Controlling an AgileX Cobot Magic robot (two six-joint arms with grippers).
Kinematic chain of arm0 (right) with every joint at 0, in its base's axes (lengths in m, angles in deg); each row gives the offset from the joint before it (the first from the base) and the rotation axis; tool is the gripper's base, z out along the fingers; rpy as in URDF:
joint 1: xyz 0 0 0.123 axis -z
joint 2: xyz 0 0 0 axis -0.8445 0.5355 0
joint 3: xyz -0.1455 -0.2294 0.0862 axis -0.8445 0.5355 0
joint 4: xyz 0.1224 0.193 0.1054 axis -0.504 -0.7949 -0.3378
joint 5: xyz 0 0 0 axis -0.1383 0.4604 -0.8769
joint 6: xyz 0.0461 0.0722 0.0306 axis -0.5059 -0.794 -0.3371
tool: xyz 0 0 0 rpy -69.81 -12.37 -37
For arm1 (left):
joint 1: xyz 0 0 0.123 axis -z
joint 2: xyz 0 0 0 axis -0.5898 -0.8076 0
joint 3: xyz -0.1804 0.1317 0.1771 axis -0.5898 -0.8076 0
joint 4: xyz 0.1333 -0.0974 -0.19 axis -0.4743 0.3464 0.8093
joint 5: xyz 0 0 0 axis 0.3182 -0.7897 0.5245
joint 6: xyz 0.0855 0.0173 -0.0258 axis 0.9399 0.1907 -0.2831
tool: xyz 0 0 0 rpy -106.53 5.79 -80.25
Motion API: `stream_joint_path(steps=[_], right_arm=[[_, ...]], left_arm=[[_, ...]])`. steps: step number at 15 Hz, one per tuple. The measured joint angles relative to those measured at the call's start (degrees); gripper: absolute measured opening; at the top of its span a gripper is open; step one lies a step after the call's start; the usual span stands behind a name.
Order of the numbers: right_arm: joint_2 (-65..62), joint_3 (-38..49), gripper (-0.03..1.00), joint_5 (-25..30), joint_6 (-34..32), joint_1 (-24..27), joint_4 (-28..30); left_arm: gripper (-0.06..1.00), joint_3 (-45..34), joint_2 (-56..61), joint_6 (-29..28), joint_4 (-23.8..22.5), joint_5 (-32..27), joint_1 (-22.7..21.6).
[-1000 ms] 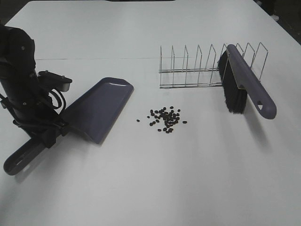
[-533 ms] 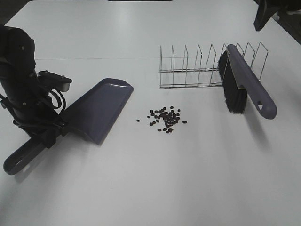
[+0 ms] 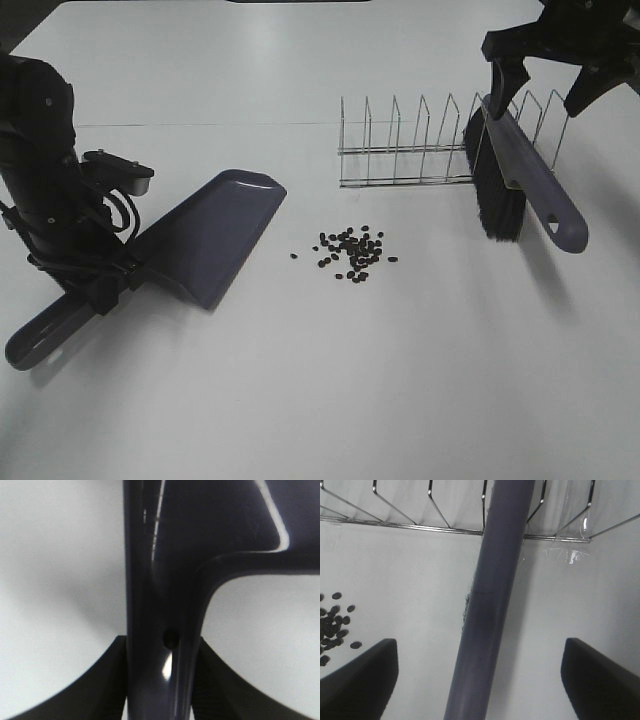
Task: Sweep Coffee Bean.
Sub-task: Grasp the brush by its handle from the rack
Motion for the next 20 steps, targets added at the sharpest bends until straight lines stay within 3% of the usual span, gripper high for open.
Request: stream_joint_path(steps=[6, 10, 20], right_arm=[[4.7, -0.2, 0.76, -1.7, 1.7, 0.0, -0.1], [7.4, -0.2, 0.65, -4.7, 1.7, 0.0, -0.3], [9.3, -0.2, 0.64, -6.7, 1.6, 0.0, -0.3]], left_arm=[[0.31, 0.0, 0.0, 0.0, 0.1, -0.1, 0.0], [0.31, 0.0, 0.0, 0.0, 0.2, -0.5, 0.0], [0.31, 0.0, 0.0, 0.0, 1.3, -0.6, 0.0]])
